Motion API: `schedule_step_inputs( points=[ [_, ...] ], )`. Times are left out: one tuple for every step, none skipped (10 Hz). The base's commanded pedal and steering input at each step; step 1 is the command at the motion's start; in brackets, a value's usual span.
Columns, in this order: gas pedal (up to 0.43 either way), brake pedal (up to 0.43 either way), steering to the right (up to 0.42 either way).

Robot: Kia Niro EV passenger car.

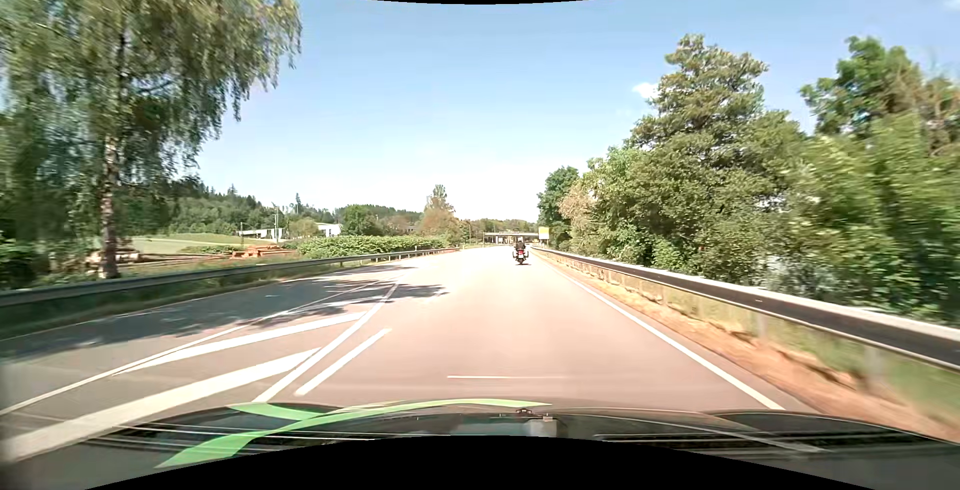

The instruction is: Follow the waypoints while adhering to traffic rules and regulations

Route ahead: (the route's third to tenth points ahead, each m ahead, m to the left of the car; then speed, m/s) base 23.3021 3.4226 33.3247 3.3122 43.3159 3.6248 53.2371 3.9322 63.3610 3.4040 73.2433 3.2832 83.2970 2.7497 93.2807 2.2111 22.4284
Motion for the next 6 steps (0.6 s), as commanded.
schedule_step_inputs(
  points=[
    [0.047, 0.0, 0.0],
    [0.047, 0.0, 0.0],
    [0.047, 0.0, 0.0],
    [0.047, 0.0, 0.0],
    [0.047, 0.0, 0.0],
    [0.059, 0.0, 0.0]
  ],
)
